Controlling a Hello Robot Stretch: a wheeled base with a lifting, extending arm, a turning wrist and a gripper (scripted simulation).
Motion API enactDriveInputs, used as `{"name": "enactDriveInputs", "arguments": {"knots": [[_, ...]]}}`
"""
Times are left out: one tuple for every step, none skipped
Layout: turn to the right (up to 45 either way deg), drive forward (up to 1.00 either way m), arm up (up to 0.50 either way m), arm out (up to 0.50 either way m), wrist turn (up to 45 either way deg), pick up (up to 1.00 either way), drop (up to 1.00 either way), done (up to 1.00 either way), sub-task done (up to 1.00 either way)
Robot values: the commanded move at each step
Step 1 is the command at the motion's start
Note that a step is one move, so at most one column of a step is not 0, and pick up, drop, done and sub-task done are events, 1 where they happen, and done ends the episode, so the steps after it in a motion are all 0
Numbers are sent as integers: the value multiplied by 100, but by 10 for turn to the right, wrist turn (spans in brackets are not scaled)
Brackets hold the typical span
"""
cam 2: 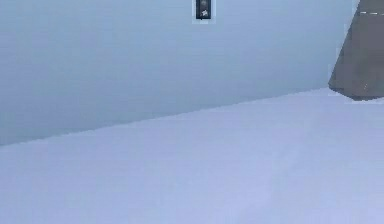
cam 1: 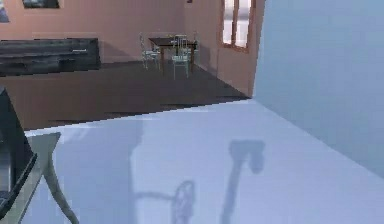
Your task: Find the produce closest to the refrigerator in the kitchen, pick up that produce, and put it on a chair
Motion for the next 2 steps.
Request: {"name": "enactDriveInputs", "arguments": {"knots": [[0,15,0,0,0,0,0,0,0],[450,0,0,0,0,0,0,0,0]]}}
